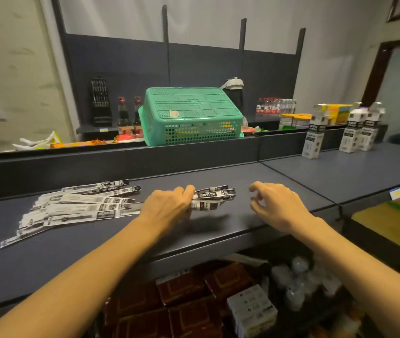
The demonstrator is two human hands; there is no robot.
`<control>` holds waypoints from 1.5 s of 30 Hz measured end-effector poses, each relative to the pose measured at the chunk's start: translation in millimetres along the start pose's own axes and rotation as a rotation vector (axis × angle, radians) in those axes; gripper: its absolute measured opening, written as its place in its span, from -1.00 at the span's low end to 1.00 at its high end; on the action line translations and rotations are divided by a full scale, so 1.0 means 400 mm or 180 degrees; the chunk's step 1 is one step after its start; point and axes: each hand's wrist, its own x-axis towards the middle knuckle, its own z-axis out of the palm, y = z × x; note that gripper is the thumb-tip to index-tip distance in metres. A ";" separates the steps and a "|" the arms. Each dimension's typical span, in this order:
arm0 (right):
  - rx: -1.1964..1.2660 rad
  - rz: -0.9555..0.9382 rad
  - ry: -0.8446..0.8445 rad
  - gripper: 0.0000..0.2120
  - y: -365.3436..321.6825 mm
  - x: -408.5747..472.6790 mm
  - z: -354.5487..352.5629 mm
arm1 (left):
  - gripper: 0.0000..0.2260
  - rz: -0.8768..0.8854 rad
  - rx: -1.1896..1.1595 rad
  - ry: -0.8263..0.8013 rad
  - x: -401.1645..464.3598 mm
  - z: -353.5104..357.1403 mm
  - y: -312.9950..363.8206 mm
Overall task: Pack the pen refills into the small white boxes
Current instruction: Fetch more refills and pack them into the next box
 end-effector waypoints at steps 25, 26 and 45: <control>0.0385 0.0534 -0.0163 -0.76 0.863 -0.024 -0.058 | -0.74 0.0150 -0.0479 -0.0179 0.622 0.225 0.608; 0.0348 0.0544 -0.0169 -0.75 0.895 -0.018 -0.055 | -0.75 0.0219 -0.0585 -0.0181 0.650 0.242 0.629; 0.0269 0.0342 -0.0375 -0.74 1.427 0.358 -0.002 | -0.69 -0.0085 -0.1035 -0.0970 1.132 0.533 0.828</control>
